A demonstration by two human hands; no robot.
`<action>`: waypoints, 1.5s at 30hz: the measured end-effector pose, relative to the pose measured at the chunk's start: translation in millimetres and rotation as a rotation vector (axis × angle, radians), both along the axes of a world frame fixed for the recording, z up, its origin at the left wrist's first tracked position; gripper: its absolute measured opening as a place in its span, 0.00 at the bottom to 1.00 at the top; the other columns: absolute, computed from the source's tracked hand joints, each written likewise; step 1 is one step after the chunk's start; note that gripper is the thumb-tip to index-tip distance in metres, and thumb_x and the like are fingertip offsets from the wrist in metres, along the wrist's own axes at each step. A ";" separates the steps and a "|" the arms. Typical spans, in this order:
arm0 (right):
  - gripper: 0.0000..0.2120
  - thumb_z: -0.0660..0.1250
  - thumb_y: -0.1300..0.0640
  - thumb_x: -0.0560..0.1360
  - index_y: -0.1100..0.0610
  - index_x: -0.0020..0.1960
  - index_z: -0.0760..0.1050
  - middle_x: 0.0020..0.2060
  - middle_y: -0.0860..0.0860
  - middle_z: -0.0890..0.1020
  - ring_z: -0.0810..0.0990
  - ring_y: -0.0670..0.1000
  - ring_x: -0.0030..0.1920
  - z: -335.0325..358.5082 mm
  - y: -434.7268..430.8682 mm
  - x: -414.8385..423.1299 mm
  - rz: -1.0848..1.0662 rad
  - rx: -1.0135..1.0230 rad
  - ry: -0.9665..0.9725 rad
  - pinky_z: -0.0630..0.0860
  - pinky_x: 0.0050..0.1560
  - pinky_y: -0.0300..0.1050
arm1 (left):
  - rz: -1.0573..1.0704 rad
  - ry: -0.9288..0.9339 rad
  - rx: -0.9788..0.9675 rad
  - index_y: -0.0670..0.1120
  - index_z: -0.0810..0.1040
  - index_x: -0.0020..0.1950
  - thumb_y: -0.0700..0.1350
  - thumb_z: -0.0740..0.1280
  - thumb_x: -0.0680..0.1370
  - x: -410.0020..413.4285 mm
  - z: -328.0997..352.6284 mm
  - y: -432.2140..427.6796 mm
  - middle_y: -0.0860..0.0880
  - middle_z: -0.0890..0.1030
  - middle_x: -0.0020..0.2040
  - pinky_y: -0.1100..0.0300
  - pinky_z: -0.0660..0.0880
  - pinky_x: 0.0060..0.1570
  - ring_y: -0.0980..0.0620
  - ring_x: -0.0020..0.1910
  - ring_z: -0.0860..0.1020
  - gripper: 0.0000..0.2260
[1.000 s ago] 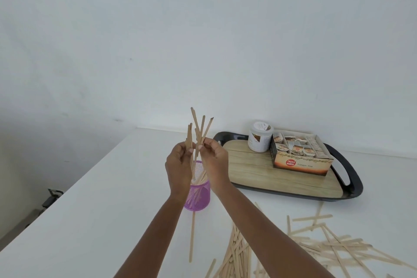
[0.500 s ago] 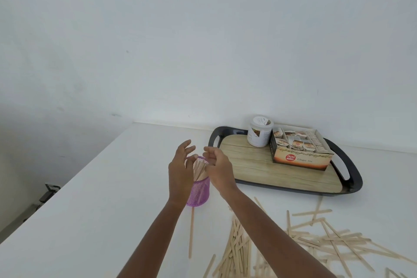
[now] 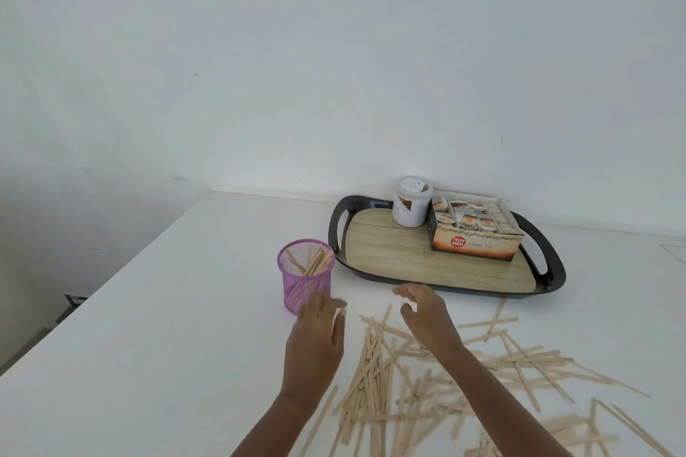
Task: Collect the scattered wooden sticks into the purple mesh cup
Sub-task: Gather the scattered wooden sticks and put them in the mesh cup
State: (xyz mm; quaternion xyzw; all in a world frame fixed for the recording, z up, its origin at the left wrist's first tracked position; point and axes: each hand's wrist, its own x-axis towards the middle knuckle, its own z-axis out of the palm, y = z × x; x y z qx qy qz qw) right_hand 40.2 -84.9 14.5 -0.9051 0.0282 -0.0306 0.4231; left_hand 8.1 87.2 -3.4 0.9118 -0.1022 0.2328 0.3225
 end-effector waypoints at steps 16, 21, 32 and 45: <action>0.41 0.66 0.39 0.70 0.53 0.74 0.51 0.76 0.54 0.52 0.52 0.54 0.75 -22.9 -35.2 -56.7 0.274 -0.547 0.337 0.56 0.74 0.54 | 0.050 0.588 0.422 0.41 0.70 0.61 0.60 0.64 0.74 -28.7 -9.0 -52.9 0.45 0.67 0.62 0.58 0.74 0.57 0.49 0.61 0.69 0.26; 0.42 0.70 0.46 0.69 0.51 0.74 0.51 0.76 0.53 0.53 0.53 0.52 0.75 -23.3 -39.5 -63.1 0.330 -0.554 0.302 0.57 0.74 0.52 | 0.034 0.597 0.352 0.41 0.72 0.59 0.50 0.63 0.78 -25.8 -3.2 -58.5 0.44 0.69 0.61 0.60 0.73 0.55 0.49 0.59 0.72 0.15; 0.14 0.58 0.62 0.78 0.55 0.63 0.69 0.61 0.50 0.73 0.73 0.48 0.59 -28.9 -43.1 -56.4 0.337 -0.661 -0.009 0.73 0.57 0.39 | 0.030 0.574 0.265 0.42 0.68 0.61 0.42 0.58 0.80 -18.9 -2.5 -62.7 0.44 0.71 0.62 0.62 0.72 0.57 0.49 0.60 0.73 0.11; 0.21 0.54 0.67 0.78 0.56 0.69 0.60 0.62 0.52 0.71 0.71 0.49 0.61 -37.1 -47.7 -46.6 0.364 -0.776 -0.098 0.73 0.58 0.40 | 0.039 0.647 0.052 0.51 0.56 0.32 0.39 0.60 0.78 -10.1 -0.5 -58.9 0.47 0.71 0.44 0.58 0.74 0.54 0.46 0.56 0.77 0.19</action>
